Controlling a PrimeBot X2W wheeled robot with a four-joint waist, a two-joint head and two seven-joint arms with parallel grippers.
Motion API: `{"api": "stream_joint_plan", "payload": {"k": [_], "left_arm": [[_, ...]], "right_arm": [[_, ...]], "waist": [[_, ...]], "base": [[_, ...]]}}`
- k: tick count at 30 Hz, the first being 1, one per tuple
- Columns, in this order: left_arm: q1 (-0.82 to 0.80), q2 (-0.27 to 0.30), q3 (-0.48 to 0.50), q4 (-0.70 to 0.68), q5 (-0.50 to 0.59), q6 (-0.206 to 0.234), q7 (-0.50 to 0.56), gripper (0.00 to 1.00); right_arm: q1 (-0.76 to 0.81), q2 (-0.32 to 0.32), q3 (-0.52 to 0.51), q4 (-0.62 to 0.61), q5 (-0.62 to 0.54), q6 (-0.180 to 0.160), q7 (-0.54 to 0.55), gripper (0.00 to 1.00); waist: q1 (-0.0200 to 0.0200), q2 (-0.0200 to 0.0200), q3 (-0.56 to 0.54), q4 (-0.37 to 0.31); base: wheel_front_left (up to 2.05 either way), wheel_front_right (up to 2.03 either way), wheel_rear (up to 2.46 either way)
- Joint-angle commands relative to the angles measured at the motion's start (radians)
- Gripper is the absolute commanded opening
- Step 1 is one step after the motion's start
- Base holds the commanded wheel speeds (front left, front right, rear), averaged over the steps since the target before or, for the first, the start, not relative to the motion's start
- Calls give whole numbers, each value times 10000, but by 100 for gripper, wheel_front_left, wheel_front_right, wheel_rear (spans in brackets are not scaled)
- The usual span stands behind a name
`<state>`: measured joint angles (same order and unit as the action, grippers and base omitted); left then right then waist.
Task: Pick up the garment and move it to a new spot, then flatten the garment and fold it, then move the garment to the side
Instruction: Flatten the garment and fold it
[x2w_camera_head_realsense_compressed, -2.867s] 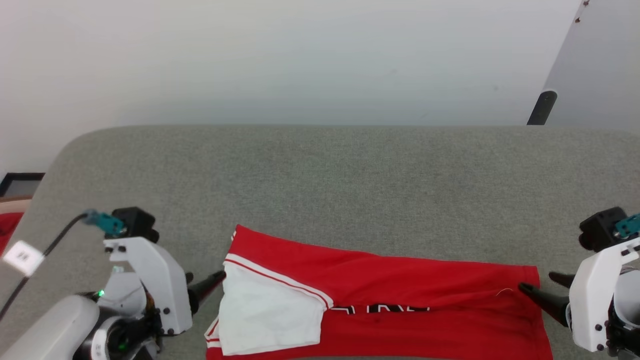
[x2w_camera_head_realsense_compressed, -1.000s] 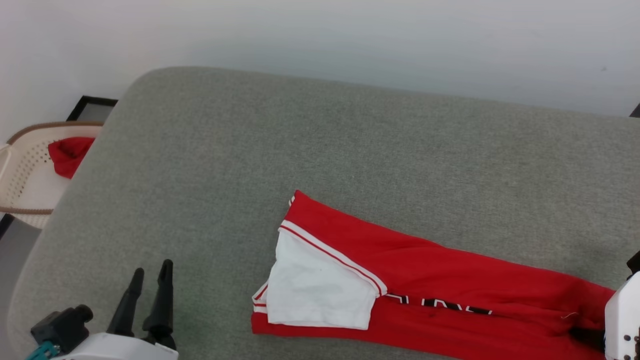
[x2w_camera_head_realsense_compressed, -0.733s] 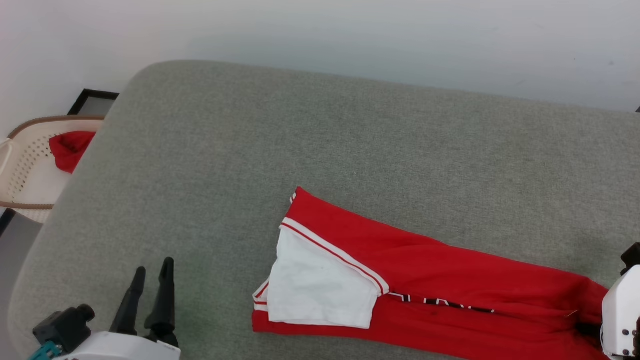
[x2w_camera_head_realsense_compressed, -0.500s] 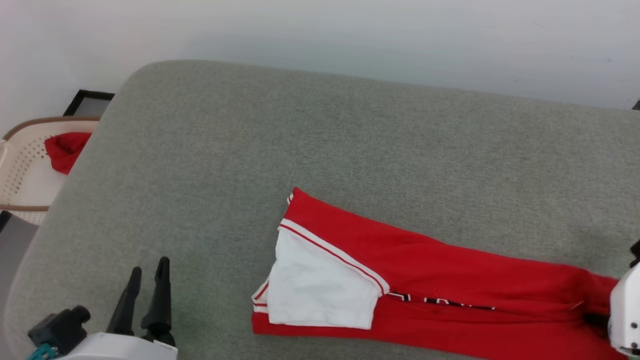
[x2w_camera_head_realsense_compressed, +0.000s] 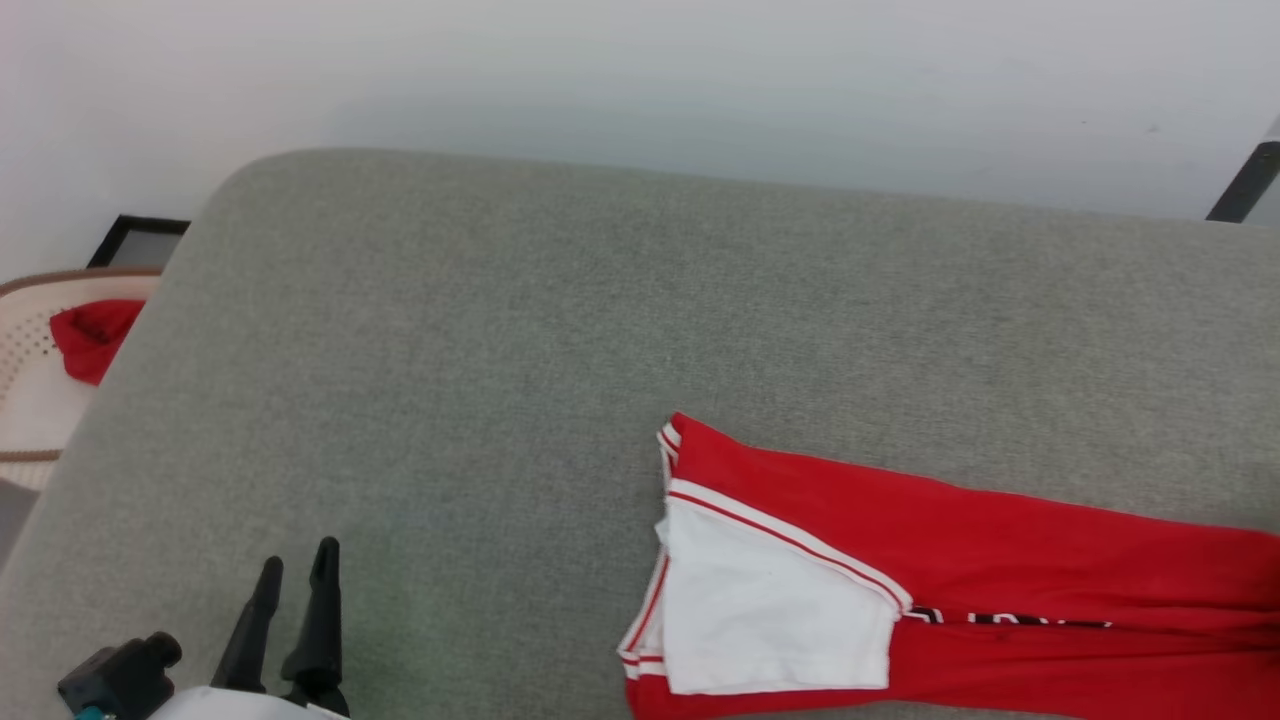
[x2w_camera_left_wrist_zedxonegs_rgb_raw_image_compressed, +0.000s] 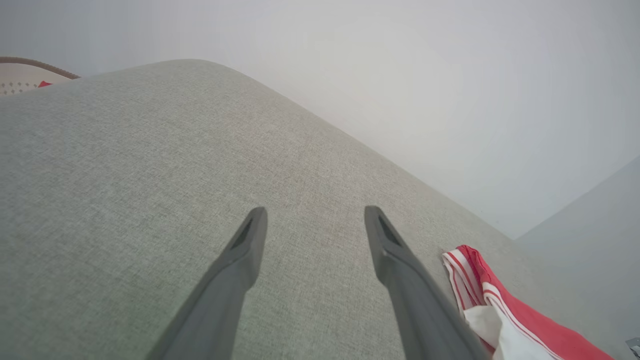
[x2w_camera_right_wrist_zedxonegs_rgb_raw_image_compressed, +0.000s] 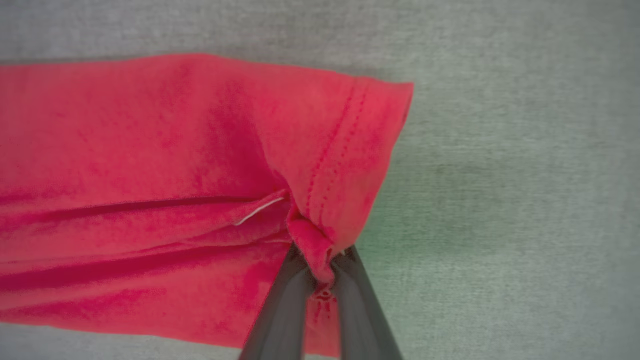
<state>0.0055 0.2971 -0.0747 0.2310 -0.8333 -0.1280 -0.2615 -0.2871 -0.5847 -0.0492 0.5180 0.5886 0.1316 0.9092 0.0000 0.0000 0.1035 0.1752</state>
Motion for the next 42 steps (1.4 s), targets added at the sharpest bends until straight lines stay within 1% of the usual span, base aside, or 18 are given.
{"api": "stream_joint_plan", "payload": {"k": [1, 3, 6, 10, 14, 18, 20, 24, 28, 31, 34, 42], "left_arm": [[106, 61, -1, -31, -8, -39, -35, 100], [159, 112, -25, -32, -18, -39, -35, 100], [221, 152, -7, -28, -58, -40, -35, 100], [373, 145, 5, 22, -135, -40, -35, 100], [486, 114, 38, 83, -127, -41, -35, 100], [606, 41, 70, 161, -207, -41, -35, 100], [620, 38, 35, 214, -225, -41, -35, 100], [562, -13, -17, 288, -271, -41, -35, 100], [463, -75, -144, 360, -249, -41, -35, 100], [364, -147, -251, 456, -210, -41, -35, 100], [203, -253, -390, 550, -146, -42, -35, 100], [-163, -456, -802, 730, -64, -40, -35, 100]], "right_arm": [[-187, -120, -57, 238, -125, -18, -36, 0], [-306, -218, -63, 436, -163, -18, -109, 0], [-450, -201, 110, 519, -147, -16, -36, 0], [-421, -119, 507, 4, 38, -16, 39, 0], [-103, -73, 948, -1121, 274, -15, 208, 0], [141, 117, 1317, -2662, 540, -15, 487, 0], [246, 230, 1498, -3417, 485, -15, 683, 0], [320, 647, 1950, -4672, 482, -13, 964, 0], [47, 1124, 2542, -5408, 369, -13, 1121, 0], [-158, 1581, 3069, -5523, 279, -15, 1136, 0], [-371, 1970, 3528, -5313, 141, -15, 1043, 0], [-992, 3037, 4774, -4162, -124, -13, 398, 0]], "waist": [[0, 0, -94, -107], [0, 0, -154, -183], [0, 0, -295, -309], [0, 0, -507, -453], [0, 0, -742, -586], [0, 0, -948, -672], [0, 0, -1034, -670], [0, 0, -1141, -597], [0, 0, -1183, -416], [0, 0, -1193, -199], [0, 0, -1171, 93], [0, 0, -1046, 957]], "base": [[0, 0, 0], [0, 0, 0], [0, 0, 0], [0, 0, 0], [0, 0, 0], [0, 0, 0], [0, 0, 0], [0, 0, 0], [0, 0, 0], [0, 0, 0], [0, 0, 0], [0, 0, 0]]}}
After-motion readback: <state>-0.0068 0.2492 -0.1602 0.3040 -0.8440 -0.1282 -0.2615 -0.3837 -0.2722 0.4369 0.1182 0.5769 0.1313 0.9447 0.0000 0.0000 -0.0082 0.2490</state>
